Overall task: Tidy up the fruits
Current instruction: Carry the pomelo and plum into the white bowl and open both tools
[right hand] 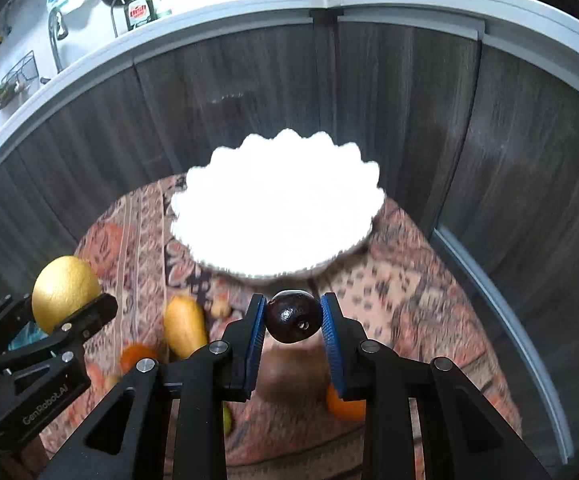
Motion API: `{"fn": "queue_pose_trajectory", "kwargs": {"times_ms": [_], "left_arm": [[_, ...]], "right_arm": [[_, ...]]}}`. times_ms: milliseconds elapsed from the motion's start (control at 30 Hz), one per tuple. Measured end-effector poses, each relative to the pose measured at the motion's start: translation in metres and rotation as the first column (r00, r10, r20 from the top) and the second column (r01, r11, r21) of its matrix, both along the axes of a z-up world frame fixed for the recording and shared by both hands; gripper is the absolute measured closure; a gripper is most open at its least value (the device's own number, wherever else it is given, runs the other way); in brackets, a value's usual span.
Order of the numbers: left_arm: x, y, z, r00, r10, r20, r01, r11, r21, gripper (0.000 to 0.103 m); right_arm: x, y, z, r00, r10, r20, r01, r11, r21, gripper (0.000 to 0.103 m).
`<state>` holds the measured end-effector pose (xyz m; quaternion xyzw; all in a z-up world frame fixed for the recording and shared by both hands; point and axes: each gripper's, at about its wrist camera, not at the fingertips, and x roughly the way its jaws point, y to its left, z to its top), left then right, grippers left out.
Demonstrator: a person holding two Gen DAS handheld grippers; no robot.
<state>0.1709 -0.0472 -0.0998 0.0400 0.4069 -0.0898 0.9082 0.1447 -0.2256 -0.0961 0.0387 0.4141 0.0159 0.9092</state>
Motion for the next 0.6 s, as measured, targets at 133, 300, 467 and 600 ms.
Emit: {"fn": "queue_pose_trajectory", "kwargs": {"times_ms": [133,300,467,600], "left_arm": [[0.025,-0.007,0.005,1.000,-0.013,0.008,0.013,1.000,0.005,0.050],[0.054,-0.014,0.004,0.999,-0.040,0.003,0.040,0.999,-0.015,0.050],[0.081,-0.021,-0.002,0.999,-0.049,-0.001,0.049,0.999,-0.015,0.050],[0.098,-0.027,-0.010,0.998,-0.056,-0.012,0.056,0.998,-0.019,0.050]], "right_arm": [[0.022,-0.004,0.006,1.000,0.001,0.014,-0.001,1.000,-0.007,0.074],[0.047,-0.008,0.010,1.000,0.001,0.026,0.000,1.000,-0.023,0.074],[0.072,-0.014,0.007,1.000,-0.008,0.028,0.009,0.999,-0.044,0.074],[0.091,-0.019,-0.002,1.000,-0.008,0.014,0.009,0.998,-0.061,0.074]]}}
